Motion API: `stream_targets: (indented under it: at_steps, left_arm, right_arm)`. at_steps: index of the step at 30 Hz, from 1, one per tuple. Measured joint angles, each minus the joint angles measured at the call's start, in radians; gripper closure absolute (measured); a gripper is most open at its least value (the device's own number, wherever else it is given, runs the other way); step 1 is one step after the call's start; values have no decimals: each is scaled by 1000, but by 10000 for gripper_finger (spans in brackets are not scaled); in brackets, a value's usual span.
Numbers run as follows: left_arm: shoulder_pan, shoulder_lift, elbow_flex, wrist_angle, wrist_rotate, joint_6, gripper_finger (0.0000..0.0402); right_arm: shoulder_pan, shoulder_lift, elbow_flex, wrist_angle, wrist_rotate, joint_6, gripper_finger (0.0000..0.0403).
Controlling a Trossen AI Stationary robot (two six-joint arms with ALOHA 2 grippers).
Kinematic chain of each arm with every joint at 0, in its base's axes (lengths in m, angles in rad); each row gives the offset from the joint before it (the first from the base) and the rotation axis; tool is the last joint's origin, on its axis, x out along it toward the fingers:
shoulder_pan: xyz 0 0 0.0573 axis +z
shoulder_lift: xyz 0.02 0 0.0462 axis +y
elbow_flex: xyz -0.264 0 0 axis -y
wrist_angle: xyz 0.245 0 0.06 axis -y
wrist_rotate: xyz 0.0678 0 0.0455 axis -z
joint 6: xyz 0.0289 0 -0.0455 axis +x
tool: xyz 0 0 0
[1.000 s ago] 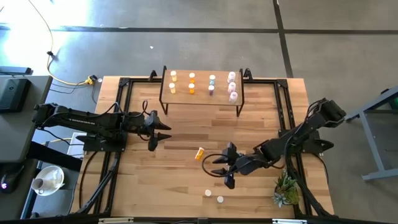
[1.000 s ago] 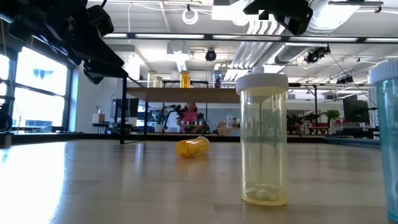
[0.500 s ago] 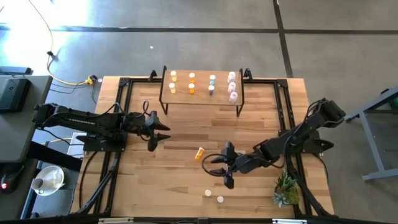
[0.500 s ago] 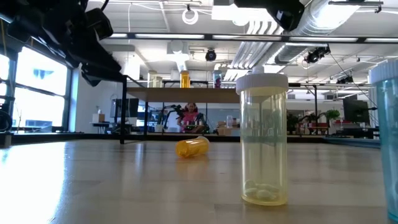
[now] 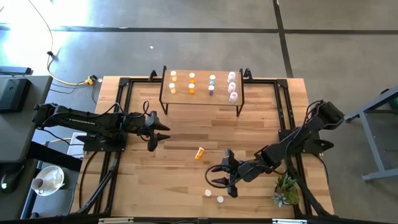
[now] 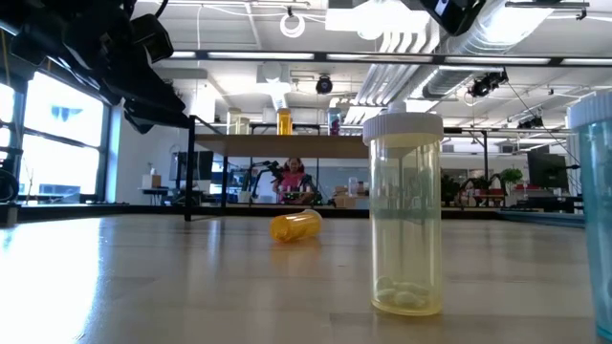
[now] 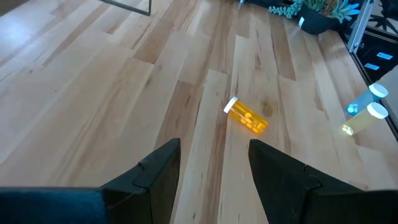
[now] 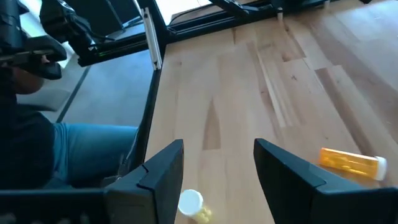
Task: Pick and place medicine bottles onto shelf by color
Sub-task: Put the blue pill bottle on the shelf aligned with the blue pill bottles
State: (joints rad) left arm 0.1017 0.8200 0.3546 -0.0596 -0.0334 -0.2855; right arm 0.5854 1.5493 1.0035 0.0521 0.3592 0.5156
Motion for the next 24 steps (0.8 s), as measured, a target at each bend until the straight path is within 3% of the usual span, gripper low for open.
stream_targets:
  at_steps: [3,9,13,24]
  left_arm:
    - [0,0,0,1,0,0,220]
    - [0,0,0,1,0,0,220]
    - [0,0,0,3,0,0,220]
    - [0,0,0,4,-5,-4,220]
  right_arm:
    - [0,35,0,62,-3,0,217]
    - [8,96,0,162,-111,19,217]
    - [41,103,0,149,-152,59,217]
    - [142,103,0,37,-146,-35,217]
